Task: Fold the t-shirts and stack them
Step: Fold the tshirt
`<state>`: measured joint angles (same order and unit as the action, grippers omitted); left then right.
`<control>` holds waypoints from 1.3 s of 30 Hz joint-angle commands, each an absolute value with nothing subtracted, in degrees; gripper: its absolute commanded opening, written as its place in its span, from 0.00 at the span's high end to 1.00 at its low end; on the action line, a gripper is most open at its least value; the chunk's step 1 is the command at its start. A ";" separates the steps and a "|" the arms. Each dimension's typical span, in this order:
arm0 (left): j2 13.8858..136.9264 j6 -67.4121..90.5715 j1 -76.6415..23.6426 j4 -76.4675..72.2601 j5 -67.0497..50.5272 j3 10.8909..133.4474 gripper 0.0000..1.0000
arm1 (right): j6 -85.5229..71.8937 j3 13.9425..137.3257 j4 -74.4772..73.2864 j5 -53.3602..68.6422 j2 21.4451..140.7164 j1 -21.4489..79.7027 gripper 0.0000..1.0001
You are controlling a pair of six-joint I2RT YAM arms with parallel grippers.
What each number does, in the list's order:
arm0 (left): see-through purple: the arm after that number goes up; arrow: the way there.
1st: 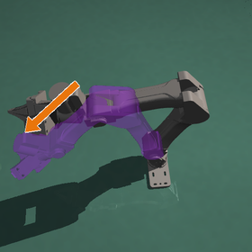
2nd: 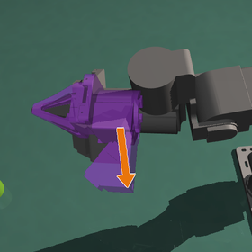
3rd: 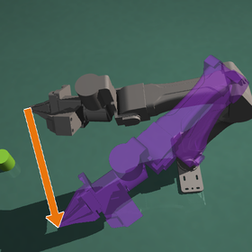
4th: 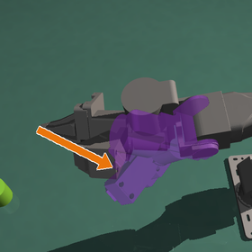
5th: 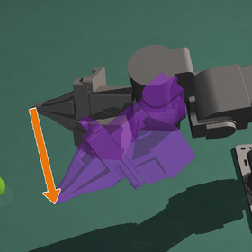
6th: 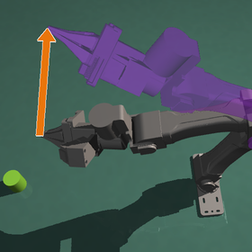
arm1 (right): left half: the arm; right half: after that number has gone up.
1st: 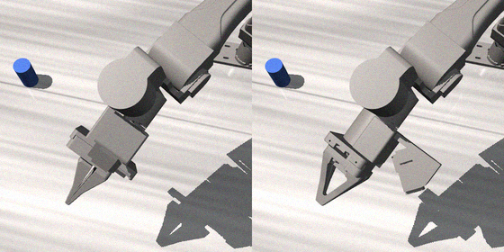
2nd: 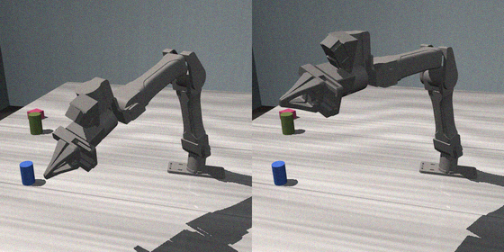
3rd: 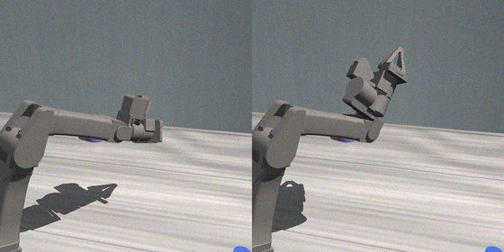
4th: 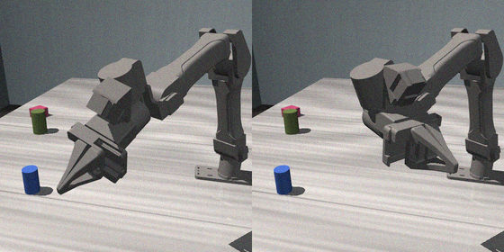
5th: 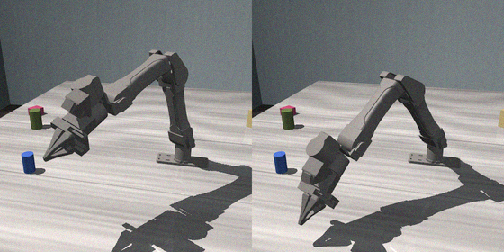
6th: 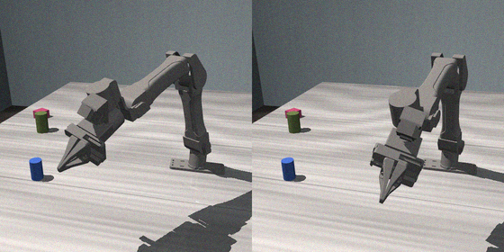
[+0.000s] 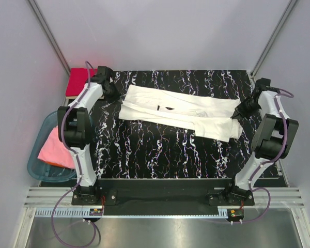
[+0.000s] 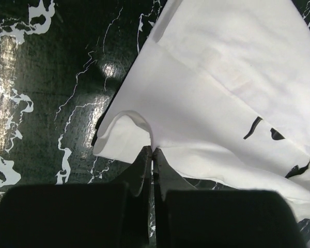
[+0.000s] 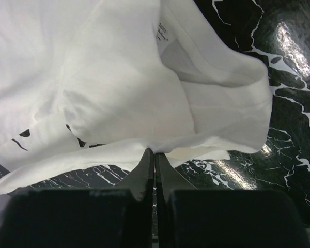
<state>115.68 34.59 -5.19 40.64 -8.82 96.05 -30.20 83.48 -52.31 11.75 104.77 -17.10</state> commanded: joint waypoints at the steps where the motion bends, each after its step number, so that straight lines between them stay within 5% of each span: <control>1: 116.98 35.16 -5.10 40.25 -8.79 100.97 1.00 | -28.57 87.79 -51.95 15.20 107.22 -17.75 1.00; 29: 131.22 38.14 -3.60 42.63 -8.61 116.45 1.00 | -29.00 100.98 -51.59 20.65 122.42 -18.81 0.99; 31: 132.62 38.06 -3.69 42.71 -9.75 117.86 0.98 | -29.00 101.86 -51.68 20.48 123.31 -18.98 0.97; 33: 133.15 37.97 -3.60 42.63 -10.02 118.47 0.96 | -29.09 102.56 -51.68 20.48 124.19 -19.25 0.80; 39: 128.08 32.10 -4.57 46.13 1.71 119.27 0.68 | -27.52 107.83 -55.10 15.56 121.21 -19.42 0.56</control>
<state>133.56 36.42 -4.21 44.73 -6.59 115.92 -28.97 102.63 -53.21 18.35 124.79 -19.20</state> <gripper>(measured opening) 0.290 0.425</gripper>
